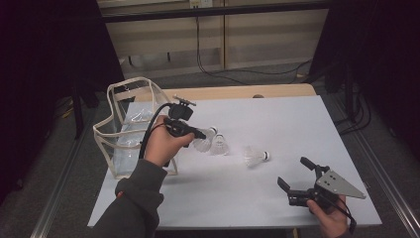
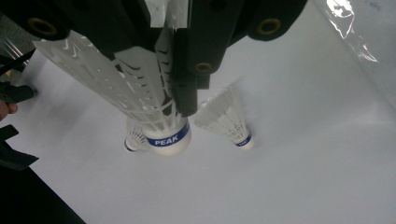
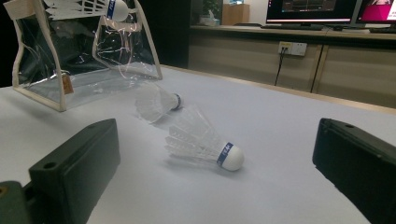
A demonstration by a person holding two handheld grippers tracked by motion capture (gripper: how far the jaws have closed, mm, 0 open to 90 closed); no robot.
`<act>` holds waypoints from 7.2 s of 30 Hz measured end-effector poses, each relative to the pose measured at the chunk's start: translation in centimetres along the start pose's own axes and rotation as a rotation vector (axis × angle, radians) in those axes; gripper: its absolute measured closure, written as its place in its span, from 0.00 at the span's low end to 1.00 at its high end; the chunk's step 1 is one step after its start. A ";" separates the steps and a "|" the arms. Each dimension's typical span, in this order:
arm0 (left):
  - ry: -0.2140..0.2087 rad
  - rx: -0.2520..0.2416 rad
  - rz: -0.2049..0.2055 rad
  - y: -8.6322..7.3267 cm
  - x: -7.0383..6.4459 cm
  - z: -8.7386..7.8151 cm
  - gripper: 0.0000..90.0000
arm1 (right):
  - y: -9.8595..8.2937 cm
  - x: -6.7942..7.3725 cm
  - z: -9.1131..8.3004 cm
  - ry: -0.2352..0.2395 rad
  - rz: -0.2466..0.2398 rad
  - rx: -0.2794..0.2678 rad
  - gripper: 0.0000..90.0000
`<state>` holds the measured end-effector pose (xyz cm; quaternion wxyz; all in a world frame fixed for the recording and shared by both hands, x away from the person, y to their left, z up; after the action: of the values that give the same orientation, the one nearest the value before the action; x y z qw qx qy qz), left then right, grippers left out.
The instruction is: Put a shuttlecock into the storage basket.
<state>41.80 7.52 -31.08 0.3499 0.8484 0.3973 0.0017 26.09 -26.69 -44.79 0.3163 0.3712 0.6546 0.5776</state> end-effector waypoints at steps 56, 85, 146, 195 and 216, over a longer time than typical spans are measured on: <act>0.046 -0.017 -0.044 2.3 1.1 -1.8 0.99 | 0.1 0.0 -0.1 0.001 -0.002 -0.003 0.01; 0.077 -0.022 -0.067 3.4 1.8 -2.8 0.99 | 0.1 0.0 -0.1 0.002 -0.002 -0.002 0.01; 0.148 -0.038 -0.114 4.6 3.6 -5.2 0.99 | 0.2 0.1 -0.1 0.003 -0.001 -0.007 0.01; 0.184 -0.077 -0.154 5.7 5.1 -7.9 0.99 | 0.2 0.1 -0.1 0.006 0.001 -0.010 0.01; 0.237 -0.091 -0.170 5.8 6.0 -9.5 0.99 | 0.2 0.2 -0.1 0.006 0.001 -0.009 0.01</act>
<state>47.18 14.68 -22.07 0.3377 0.7886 0.5059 0.0902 25.97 -26.59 -44.54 0.3158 0.3683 0.6527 0.5819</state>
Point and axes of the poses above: each handheld gripper's, and its own axes: z roughly forward along the jaws, y roughly out of its top, x roughly to its left, the point moved 2 cm from there along z, roughly forward along the jaws, and after that the axes turned 1 degree about y, right-handed, at the moved point
